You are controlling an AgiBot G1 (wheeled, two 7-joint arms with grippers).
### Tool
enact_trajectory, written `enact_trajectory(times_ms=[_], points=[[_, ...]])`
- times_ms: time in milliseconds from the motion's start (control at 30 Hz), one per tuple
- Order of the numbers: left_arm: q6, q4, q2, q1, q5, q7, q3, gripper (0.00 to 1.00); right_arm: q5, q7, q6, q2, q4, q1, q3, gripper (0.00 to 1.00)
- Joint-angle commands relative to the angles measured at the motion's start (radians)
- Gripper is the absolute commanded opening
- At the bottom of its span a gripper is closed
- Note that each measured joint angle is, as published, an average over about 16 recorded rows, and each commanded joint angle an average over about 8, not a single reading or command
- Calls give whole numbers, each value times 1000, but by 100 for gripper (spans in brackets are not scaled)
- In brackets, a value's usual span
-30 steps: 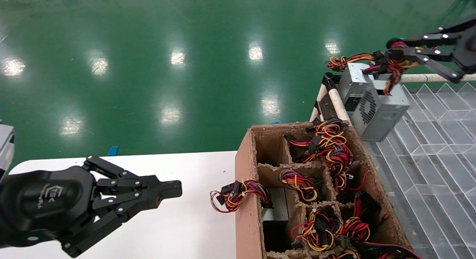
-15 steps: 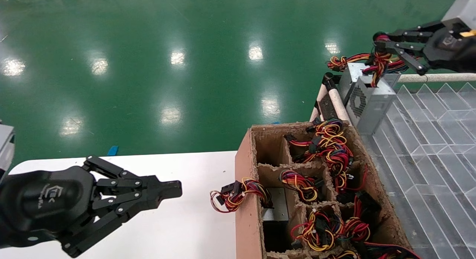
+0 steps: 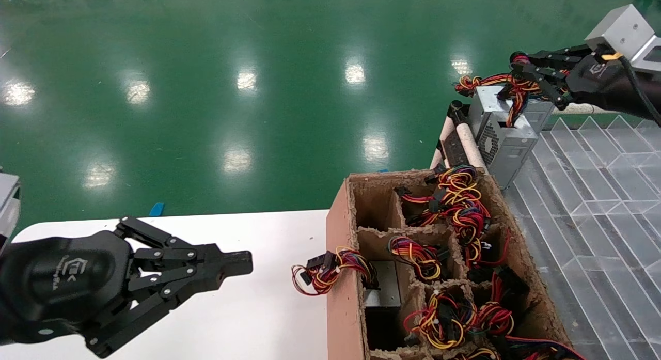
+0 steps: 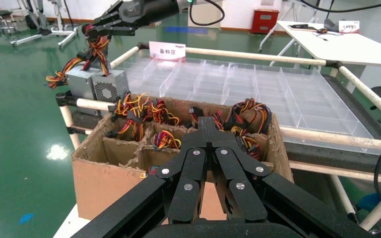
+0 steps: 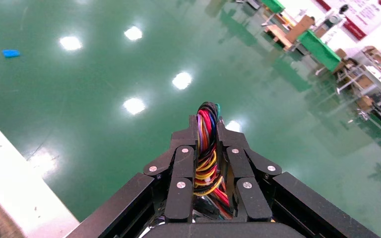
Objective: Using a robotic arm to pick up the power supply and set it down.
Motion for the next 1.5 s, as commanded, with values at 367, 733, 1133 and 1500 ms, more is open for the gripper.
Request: enact_trajectory(times_ms=[367, 733, 1133, 1500], points=[[0, 0, 0, 0, 0, 0, 0, 0, 2, 13, -13, -10, -7, -14, 1, 100], [0, 0, 0, 0, 0, 0, 0, 0, -8, 37, -109, 2, 7, 9, -6, 100], [0, 0, 0, 0, 0, 0, 0, 0, 63, 65, -229, 33, 47, 17, 35, 100], [0, 0, 0, 0, 0, 0, 0, 0, 155, 203, -244, 69, 271, -134, 47, 100]])
